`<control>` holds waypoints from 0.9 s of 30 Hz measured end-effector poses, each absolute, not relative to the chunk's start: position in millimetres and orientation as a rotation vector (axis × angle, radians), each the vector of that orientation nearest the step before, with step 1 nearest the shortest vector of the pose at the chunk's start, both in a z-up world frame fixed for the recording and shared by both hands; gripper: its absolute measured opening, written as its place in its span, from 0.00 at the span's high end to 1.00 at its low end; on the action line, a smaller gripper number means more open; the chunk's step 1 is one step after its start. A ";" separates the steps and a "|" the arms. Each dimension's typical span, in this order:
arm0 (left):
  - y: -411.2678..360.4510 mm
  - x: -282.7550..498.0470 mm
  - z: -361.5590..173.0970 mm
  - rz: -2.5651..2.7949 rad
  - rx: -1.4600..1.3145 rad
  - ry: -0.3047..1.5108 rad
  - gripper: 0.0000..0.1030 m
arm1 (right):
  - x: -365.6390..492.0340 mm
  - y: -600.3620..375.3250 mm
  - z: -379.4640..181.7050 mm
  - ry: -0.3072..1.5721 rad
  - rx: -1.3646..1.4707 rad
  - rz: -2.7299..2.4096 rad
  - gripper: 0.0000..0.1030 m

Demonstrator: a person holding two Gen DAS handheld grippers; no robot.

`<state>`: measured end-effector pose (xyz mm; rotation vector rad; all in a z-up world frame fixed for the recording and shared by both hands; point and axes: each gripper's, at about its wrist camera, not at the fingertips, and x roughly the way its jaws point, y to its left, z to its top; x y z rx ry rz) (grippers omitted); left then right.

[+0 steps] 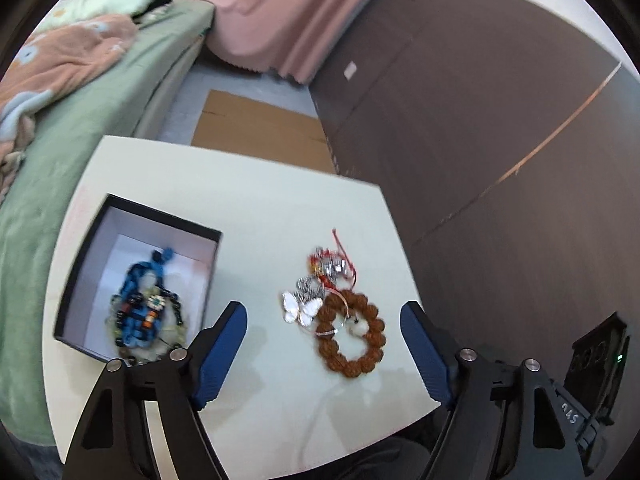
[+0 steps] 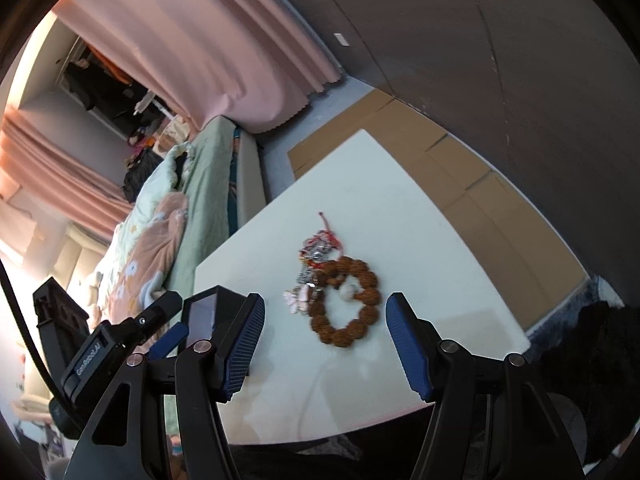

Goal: Organize jewelry
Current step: 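Move both tools back over the remaining jewelry on the table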

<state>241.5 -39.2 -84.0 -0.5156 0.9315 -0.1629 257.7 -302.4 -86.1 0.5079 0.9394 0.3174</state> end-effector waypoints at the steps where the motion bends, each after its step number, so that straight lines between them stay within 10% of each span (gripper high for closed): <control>1: -44.0 244.2 -86.5 -0.161 -0.500 0.950 0.27 | 258.3 -305.0 -88.5 0.942 0.511 0.314 0.38; 7: -79.4 268.5 -112.5 -0.152 -0.366 1.083 0.45 | 263.7 -320.3 -100.8 0.955 0.540 0.293 0.38; 21: -117.4 292.2 -145.4 -0.167 -0.223 1.197 0.51 | 275.2 -334.9 -124.2 0.990 0.563 0.270 0.38; 27: -104.1 294.2 -151.1 -0.165 -0.272 1.220 0.92 | 272.1 -332.9 -121.5 0.984 0.548 0.264 0.38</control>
